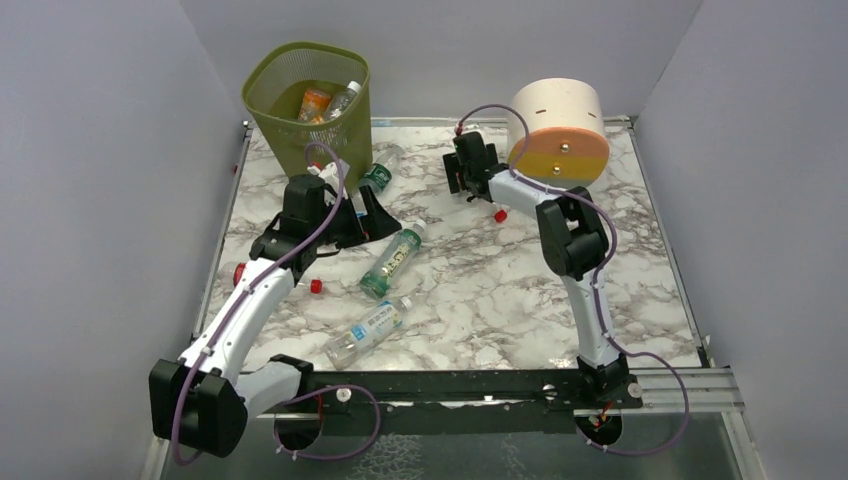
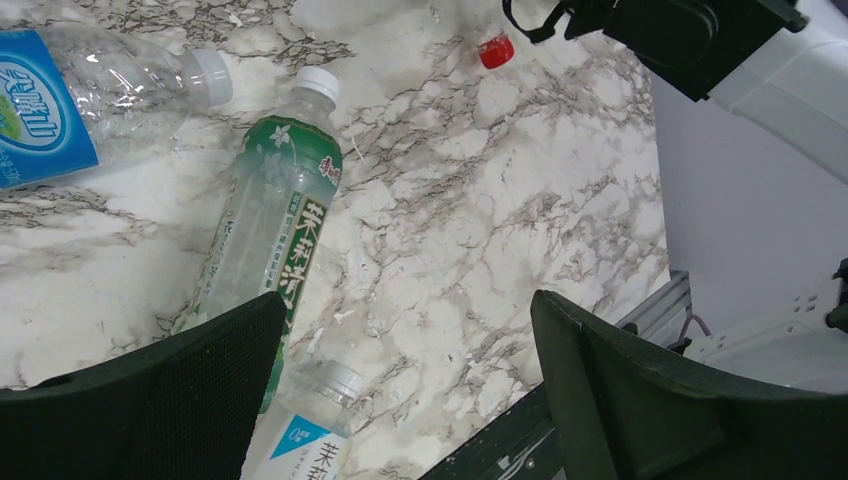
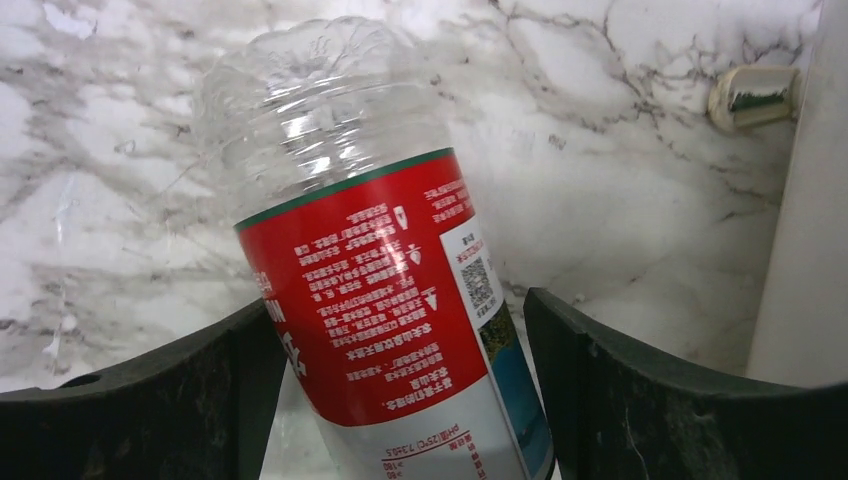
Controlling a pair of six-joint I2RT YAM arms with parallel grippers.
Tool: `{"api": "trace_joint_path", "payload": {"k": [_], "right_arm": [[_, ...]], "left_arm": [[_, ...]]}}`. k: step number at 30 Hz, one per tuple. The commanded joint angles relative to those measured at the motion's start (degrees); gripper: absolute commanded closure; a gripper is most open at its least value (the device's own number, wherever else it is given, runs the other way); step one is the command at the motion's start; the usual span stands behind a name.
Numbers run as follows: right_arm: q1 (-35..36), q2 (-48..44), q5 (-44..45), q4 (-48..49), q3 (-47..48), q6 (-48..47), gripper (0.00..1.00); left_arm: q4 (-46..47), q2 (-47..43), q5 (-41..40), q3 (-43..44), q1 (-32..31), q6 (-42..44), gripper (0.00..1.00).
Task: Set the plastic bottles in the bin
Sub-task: Pick up the plastic bottle at the center of the board.
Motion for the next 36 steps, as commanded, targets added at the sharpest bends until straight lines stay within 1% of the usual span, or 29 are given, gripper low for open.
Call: {"api": "trace_joint_path", "payload": {"k": [1, 5, 9, 14, 20, 26, 30, 36], "right_arm": [[0.99, -4.68, -3.49, -1.13, -5.19, 3.76, 0.16], [2.27, -8.74, -3.93, -0.50, -10.44, 6.21, 0.30], [4.35, -12.20, -3.52, -0.91, -13.53, 7.89, 0.42], [7.47, -16.65, -2.98, -2.78, -16.15, 9.47, 0.51], [10.40, -23.66, -3.99, -7.39, -19.36, 14.03, 0.54], [12.53, -32.83, -8.81, -10.76, -24.66, 17.12, 0.54], [12.87, -40.25, -15.62, -12.04, -28.09, 19.03, 0.54], [12.86, -51.15, -26.70, -13.01, -32.73, 21.48, 0.54]], "left_arm": [[-1.35, -3.63, 1.16, -1.47, -0.32, 0.08, 0.01], [-2.78, -6.65, 1.90, -2.98, -0.33, 0.09, 0.01], [-4.25, -8.47, 2.94, -4.05, -0.34, 0.72, 0.01], [-4.89, -9.99, 4.51, -4.49, -0.34, 0.87, 0.01], [-5.25, -10.62, 7.00, -4.50, -0.34, 1.48, 0.01], [-4.30, -10.58, 8.29, -3.41, -0.33, 0.15, 0.01], [-2.34, -12.06, 9.52, -3.36, -0.34, -2.41, 0.01], [4.83, -15.58, 11.03, -6.44, -0.34, -9.06, 0.01]]}}
